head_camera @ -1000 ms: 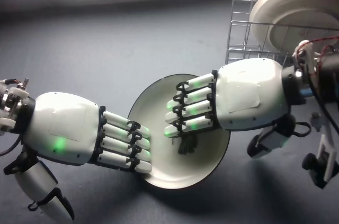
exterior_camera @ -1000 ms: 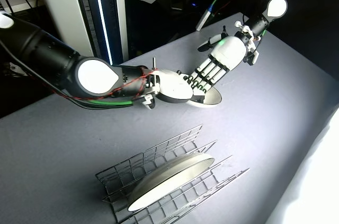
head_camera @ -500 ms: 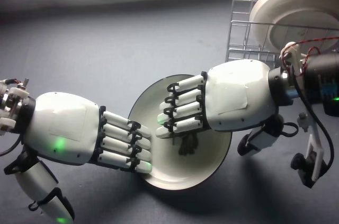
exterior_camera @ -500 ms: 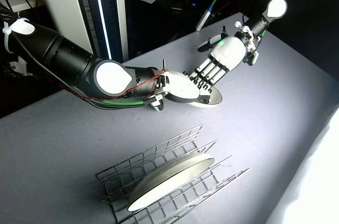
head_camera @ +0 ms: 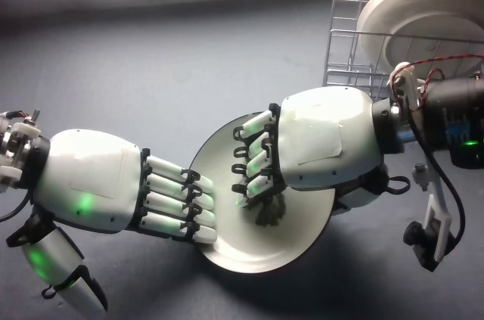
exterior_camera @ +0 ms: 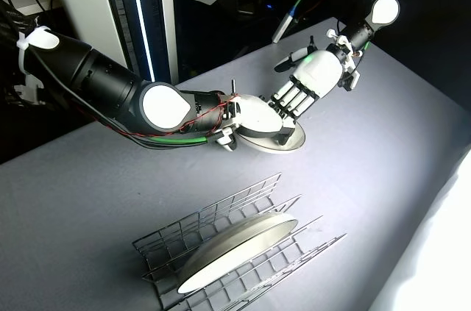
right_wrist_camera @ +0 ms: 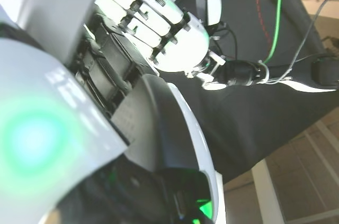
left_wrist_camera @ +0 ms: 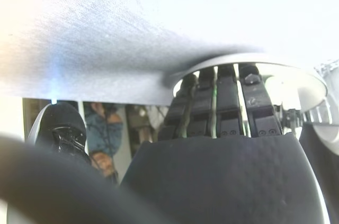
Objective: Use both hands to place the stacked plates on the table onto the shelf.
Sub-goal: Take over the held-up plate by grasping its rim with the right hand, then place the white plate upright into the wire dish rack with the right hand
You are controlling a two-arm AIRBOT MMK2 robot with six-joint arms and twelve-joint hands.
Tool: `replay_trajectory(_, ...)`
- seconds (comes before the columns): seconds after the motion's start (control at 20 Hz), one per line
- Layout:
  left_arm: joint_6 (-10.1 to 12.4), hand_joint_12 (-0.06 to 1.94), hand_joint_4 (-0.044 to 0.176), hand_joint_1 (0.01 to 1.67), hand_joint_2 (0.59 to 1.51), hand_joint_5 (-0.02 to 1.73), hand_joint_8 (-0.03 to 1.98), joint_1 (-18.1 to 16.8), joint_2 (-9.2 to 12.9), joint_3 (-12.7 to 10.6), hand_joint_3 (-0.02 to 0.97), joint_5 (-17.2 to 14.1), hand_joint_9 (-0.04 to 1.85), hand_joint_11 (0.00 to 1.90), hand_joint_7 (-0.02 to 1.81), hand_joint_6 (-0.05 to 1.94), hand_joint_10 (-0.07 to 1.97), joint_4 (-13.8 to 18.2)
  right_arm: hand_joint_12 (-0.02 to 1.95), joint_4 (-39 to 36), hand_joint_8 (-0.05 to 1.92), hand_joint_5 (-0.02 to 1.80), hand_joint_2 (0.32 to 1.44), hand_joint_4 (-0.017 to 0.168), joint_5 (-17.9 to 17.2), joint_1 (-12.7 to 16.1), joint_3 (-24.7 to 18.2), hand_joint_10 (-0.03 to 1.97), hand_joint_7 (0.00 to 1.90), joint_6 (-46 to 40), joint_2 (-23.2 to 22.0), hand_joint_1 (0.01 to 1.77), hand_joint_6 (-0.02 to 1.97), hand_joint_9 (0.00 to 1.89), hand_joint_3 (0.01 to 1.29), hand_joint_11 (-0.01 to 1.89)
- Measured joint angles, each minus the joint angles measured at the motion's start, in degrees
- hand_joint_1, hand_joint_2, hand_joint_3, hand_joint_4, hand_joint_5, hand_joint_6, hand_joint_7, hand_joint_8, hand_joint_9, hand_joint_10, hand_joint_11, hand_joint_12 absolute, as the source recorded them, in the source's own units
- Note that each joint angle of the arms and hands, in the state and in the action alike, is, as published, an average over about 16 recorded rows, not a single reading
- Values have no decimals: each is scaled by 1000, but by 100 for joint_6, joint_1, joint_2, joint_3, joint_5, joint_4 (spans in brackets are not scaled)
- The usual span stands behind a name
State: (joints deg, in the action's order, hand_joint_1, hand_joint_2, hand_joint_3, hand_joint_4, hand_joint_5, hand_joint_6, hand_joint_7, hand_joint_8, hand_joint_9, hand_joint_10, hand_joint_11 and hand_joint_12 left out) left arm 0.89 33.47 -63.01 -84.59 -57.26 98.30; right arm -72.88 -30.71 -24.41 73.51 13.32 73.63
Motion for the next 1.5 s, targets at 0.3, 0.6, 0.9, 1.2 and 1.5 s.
replay_trajectory(0.3, 1, -4, -12, 15, 1057, -11, 4, 9, 36, 9, 20, 8, 21, 14, 18, -34, 1, -86, 1083, 52, 41, 782, 918, -7, -125, 1, 3, 166, 846, 26, 18, 1208, 125, 845, 15, 643)
replay_trajectory(0.6, 6, -4, -10, 15, 1052, -10, 9, -108, 156, 103, 20, 18, 22, 14, 19, -29, 6, -132, 1037, 74, 133, 865, 915, -10, -218, 15, -32, 443, 967, 33, -64, 1216, 197, 969, 15, 856)
replay_trajectory(0.9, 76, -3, -3, 15, 1054, -4, 13, -486, 406, 303, 20, 70, 22, 14, 19, -10, 7, -106, 1014, 95, 215, 883, 913, -7, -216, 132, -187, 730, 1003, 33, -316, 1234, 226, 1011, 14, 933)
replay_trajectory(1.2, 147, -3, 2, 14, 1057, 3, 12, -1052, 813, 614, 20, 355, 21, 14, 16, 8, 6, -36, 1004, 318, 324, 935, 914, -5, -114, 405, -497, 873, 1066, 28, -692, 1276, 346, 1049, 14, 928)
replay_trajectory(1.5, 31, -3, 3, 14, 1058, 11, 12, -1545, 1305, 949, 19, 837, 20, 14, 15, 15, 7, 72, 999, 948, 425, 1013, 917, -4, 55, 726, -866, 883, 1151, 7, -1023, 1321, 534, 1063, 14, 914)
